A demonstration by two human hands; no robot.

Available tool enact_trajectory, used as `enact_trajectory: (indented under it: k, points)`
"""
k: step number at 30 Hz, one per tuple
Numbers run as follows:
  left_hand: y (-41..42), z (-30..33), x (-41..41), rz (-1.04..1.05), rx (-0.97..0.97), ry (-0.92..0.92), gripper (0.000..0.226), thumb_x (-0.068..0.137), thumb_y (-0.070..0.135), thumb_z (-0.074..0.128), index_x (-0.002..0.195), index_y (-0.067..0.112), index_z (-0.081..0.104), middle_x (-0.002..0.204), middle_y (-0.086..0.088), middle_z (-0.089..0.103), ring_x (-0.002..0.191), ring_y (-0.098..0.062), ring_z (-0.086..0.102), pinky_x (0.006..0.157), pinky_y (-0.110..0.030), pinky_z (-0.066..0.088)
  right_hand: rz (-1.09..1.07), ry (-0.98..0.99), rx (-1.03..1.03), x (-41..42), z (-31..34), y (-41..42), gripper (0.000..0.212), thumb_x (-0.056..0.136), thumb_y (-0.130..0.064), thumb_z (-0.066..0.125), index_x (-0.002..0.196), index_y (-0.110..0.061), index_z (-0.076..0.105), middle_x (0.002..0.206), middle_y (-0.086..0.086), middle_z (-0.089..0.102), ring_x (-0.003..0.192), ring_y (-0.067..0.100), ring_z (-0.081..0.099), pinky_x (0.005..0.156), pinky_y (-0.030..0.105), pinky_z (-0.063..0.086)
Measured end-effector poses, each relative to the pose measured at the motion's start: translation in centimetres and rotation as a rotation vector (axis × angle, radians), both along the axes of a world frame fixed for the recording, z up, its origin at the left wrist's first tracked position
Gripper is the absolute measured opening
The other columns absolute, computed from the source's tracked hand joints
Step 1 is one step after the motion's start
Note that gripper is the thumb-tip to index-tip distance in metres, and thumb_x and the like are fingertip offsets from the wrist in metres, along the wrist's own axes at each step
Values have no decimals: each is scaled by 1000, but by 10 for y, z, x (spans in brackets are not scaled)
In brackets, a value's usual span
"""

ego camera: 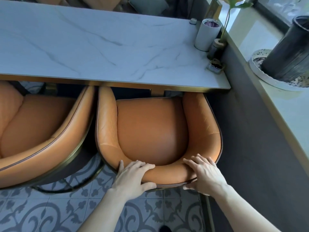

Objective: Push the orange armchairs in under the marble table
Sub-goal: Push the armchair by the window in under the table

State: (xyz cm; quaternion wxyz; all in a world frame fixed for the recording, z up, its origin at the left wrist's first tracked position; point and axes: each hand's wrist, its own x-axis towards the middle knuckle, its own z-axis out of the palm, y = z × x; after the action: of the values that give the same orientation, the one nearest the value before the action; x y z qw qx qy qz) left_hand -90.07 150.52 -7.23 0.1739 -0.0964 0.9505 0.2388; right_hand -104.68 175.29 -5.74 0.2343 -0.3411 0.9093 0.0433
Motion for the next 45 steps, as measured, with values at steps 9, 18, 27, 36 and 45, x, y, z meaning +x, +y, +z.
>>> enact_trajectory:
  k: [9, 18, 27, 36, 45]
  points:
    - [6, -21, -1, 19, -36, -45, 71, 79, 88, 26, 143, 58, 19, 152, 26, 31, 143, 1, 14, 116, -61, -14, 153, 84, -14, -32, -26, 19, 128, 44, -111, 36, 145, -35, 48, 135, -3, 62, 138, 22, 48, 125, 41, 22]
    - [2, -22, 18, -10, -27, -26, 61, 84, 85, 21, 141, 64, 16, 151, 30, 30, 142, 6, 11, 116, -55, -17, 84, 104, -12, 0, -17, 17, 119, 44, -110, 40, 136, -36, 53, 130, -9, 65, 131, 16, 53, 122, 37, 23]
    - [-10, -26, 41, -97, -33, 50, 62, 84, 88, 17, 141, 64, 22, 149, 31, 34, 140, 7, 14, 117, -48, -15, 1, 102, -3, 48, -21, 23, 122, 45, -113, 33, 141, -39, 48, 133, -11, 57, 142, 17, 41, 126, 43, 16]
    - [-13, -25, 24, -87, -12, 54, 61, 83, 88, 19, 139, 65, 23, 147, 31, 36, 138, 7, 17, 118, -48, -10, -3, 43, 36, 24, -19, 18, 137, 38, -109, 46, 155, -38, 36, 147, -3, 51, 152, 23, 29, 127, 49, 16]
    - [-12, -25, -17, -33, -8, 73, 66, 79, 91, 18, 138, 64, 28, 144, 34, 38, 136, 8, 20, 118, -48, -8, -20, -13, -3, -30, -27, 13, 139, 33, -104, 58, 155, -40, 37, 154, -5, 49, 156, 23, 23, 127, 52, 11]
